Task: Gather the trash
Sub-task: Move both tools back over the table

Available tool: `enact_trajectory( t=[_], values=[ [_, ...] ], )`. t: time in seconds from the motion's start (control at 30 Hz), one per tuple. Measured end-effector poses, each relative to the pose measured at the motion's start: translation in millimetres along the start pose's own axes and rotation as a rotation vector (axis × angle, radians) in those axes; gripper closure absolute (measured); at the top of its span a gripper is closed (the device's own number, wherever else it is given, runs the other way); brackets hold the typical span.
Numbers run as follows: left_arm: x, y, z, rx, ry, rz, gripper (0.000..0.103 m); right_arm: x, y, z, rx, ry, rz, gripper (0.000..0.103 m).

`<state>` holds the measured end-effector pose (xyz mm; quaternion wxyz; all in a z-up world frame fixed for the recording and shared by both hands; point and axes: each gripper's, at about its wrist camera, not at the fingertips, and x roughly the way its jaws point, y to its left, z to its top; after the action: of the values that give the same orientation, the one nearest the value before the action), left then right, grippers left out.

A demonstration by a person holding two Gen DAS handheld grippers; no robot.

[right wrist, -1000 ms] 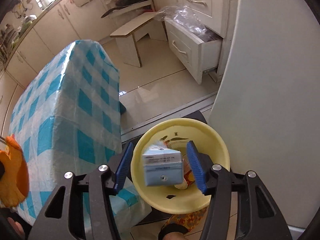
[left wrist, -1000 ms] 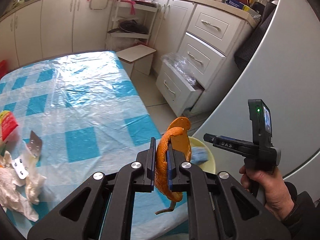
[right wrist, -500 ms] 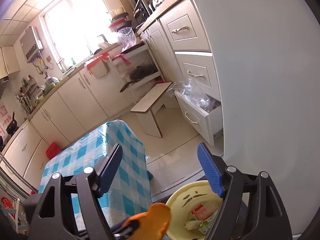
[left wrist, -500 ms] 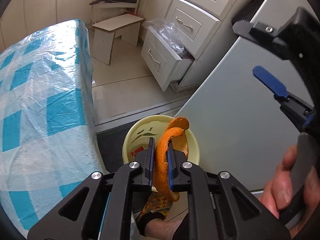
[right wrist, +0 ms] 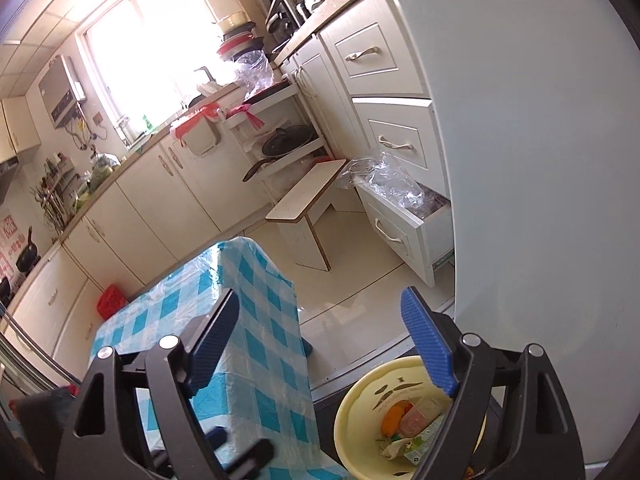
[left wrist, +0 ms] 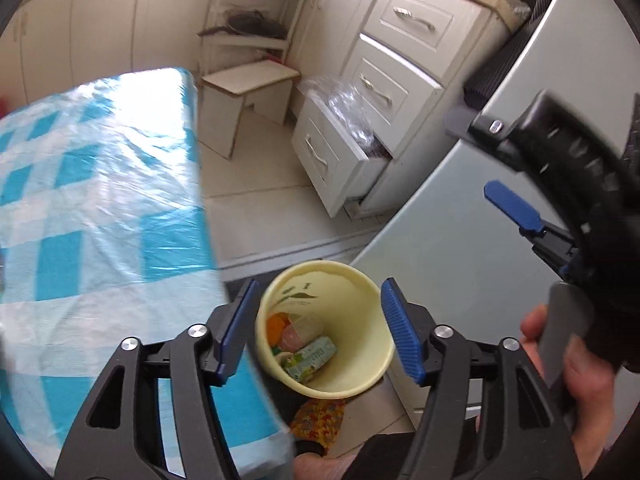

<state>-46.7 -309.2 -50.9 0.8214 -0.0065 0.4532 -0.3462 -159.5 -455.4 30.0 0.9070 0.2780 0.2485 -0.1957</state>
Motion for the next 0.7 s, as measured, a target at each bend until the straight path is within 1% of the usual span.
enact_trajectory(
  t=[0.07, 0.13, 0.17, 0.27, 0.4, 0.5, 0.7],
  values=[
    [-21.3, 11.1, -0.1, 0.001, -0.044, 0.028, 0.03, 1.2, 10.1, -1.5, -0.037, 0.008, -0.02, 0.019],
    [-45.0, 24.7, -1.4, 0.004, -0.09, 0.067, 0.024, 2.8, 21.9, -4.3, -0.087, 0.016, -0.047, 0.014],
    [-55.4, 31.1, -2.3, 0.007, -0.109, 0.083, 0.021, 3.4, 28.3, -6.5, -0.115, 0.019, -0.058, 0.013],
    [-87.6, 54.8, -0.4, 0.024, -0.172, 0.161, 0.017, 5.0, 49.5, -13.6, -0.205, 0.015, -0.08, 0.011],
    [-117.4, 90.6, 7.4, 0.004, -0.239, 0.246, 0.015, 6.6, 74.7, -23.4, -0.305, 0.004, -0.097, 0.009],
    [-138.3, 118.4, 9.3, -0.009, -0.282, 0.307, 0.013, 9.0, 90.7, -28.6, -0.352, 0.01, -0.084, 0.009],
    [-160.2, 165.8, 9.2, 0.009, -0.312, 0.446, 0.012, 16.5, 125.9, -42.0, -0.428, 0.032, -0.042, 0.008]
  ],
)
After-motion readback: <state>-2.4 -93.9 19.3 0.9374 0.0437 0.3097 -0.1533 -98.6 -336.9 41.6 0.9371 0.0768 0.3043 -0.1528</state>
